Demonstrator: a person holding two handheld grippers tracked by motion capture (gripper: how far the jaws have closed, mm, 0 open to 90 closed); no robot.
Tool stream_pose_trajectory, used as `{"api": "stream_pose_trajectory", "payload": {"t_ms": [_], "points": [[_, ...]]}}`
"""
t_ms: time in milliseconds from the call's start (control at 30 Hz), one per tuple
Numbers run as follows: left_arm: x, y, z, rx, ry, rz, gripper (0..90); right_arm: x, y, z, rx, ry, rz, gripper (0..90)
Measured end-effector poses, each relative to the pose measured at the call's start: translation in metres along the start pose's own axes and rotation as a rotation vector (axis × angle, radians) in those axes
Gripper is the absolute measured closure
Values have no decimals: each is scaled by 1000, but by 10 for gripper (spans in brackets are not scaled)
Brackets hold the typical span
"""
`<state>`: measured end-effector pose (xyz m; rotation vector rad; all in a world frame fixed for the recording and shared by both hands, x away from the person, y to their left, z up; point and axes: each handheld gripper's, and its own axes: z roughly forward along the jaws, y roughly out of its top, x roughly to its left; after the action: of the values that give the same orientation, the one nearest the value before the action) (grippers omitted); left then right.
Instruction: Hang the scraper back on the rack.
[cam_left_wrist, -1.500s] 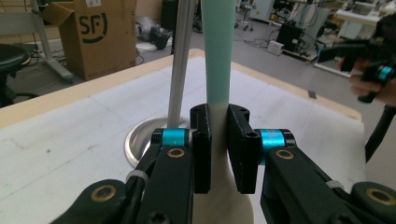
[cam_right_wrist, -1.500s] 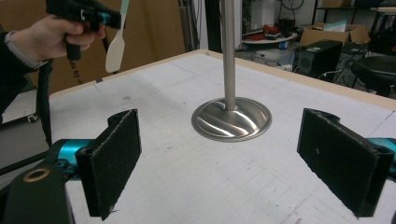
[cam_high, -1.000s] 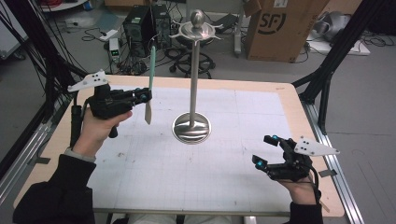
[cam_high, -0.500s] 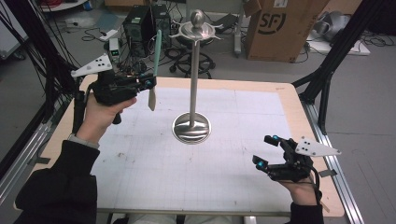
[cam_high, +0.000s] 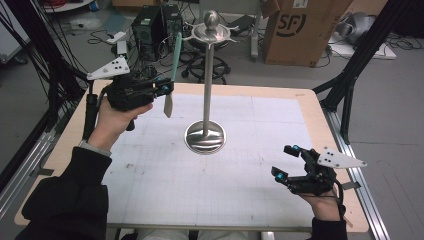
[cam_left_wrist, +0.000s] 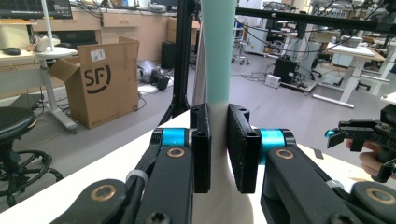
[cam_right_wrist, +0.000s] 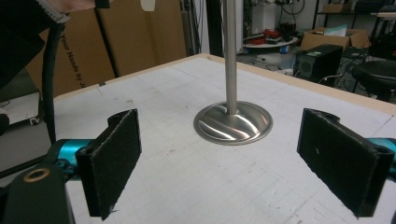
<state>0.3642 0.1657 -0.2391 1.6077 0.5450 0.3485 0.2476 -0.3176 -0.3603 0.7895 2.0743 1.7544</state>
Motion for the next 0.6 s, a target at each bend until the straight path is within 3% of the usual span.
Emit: {"api": "stream_pose_trajectory", "payload": {"t_ms": [600], "points": [[-1,-5,11,33,6,11,802,1,0,-1,2,-1,4,129]]}}
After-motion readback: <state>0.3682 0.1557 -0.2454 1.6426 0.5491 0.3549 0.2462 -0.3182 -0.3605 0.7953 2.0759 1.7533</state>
